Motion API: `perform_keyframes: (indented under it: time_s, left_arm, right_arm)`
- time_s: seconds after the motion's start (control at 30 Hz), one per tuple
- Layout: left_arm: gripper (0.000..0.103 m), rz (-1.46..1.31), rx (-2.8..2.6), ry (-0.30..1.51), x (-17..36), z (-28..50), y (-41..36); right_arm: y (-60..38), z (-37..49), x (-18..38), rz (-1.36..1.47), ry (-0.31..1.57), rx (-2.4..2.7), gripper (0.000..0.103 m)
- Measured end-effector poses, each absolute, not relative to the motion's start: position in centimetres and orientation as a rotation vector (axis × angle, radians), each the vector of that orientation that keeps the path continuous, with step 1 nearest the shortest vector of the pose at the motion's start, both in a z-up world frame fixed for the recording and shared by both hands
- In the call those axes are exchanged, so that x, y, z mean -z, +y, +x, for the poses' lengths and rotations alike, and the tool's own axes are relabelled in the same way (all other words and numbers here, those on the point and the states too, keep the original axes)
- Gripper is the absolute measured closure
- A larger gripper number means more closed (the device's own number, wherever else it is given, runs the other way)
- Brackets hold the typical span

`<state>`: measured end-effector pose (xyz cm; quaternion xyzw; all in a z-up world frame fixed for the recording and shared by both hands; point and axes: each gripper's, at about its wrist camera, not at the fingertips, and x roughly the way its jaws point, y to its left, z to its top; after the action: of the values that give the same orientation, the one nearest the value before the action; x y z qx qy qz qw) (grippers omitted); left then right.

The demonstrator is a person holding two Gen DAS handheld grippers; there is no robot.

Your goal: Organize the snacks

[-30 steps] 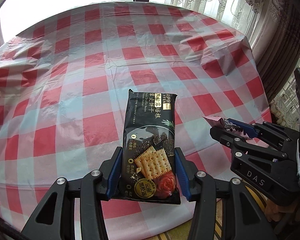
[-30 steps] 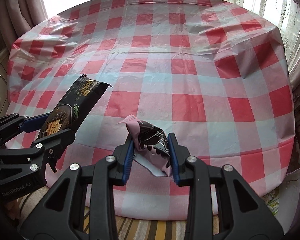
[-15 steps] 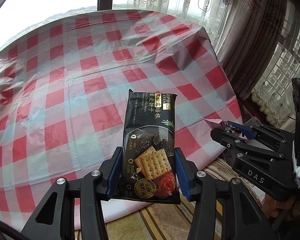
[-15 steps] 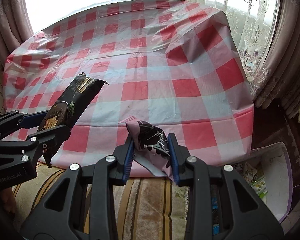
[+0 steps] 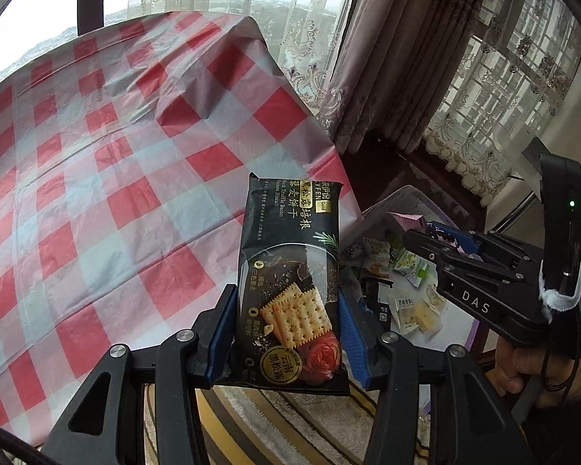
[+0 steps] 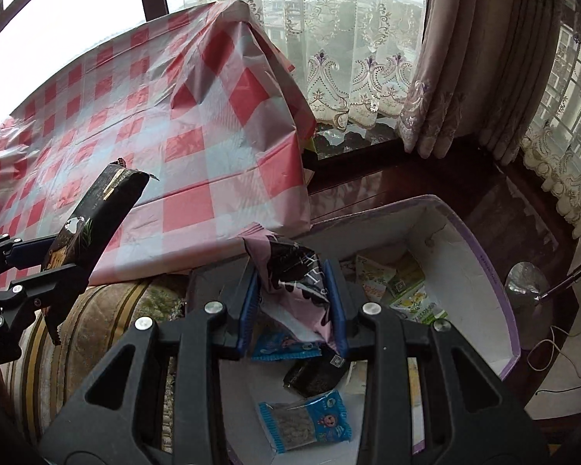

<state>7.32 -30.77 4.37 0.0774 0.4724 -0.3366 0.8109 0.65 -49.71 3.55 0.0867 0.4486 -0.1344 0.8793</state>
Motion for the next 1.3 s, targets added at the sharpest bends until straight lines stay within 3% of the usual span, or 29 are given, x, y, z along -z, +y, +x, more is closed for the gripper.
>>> perform_keyframes:
  time_s: [0.5, 0.6, 0.67, 0.87, 0.93, 1.0, 1.3]
  left_arm:
    - [0.052, 0.297, 0.876, 1.134, -1.0, 4.1, -42.0]
    - [0.051, 0.31, 0.902, 1.159, -0.6, 3.6, -43.4]
    - [0.051, 0.312, 0.916, 1.175, -0.4, 3.3, -43.6]
    - [0.044, 0.268, 0.875, 1.2, -0.6, 3.0, -41.5]
    - [0.034, 0.235, 0.86, 1.183, -1.1, 2.5, -40.2]
    - [0.018, 0.188, 0.84, 1.155, -1.9, 1.9, -38.5]
    - [0.018, 0.03, 0.8, 1.182, -2.7, -0.7, -31.6]
  right_arm:
    - [-55.8, -3.3, -1.8, 0.28, 0.934, 0.399, 0.064]
    - [-56.2, -3.6, -1.8, 0.287, 0.931, 0.403, 0.052]
    - [-56.2, -3.8, -1.9, 0.287, 0.929, 0.402, 0.049]
    - [-55.3, -5.0, -3.1, 0.28, 0.915, 0.399, 0.033]
    - [-54.6, -5.8, -3.6, 0.278, 0.906, 0.422, 0.032]
    - [-53.8, -6.7, -4.2, 0.287, 0.899, 0.433, 0.029]
    - [-49.9, -10.1, -5.4, 0.249, 0.923, 0.426, 0.029]
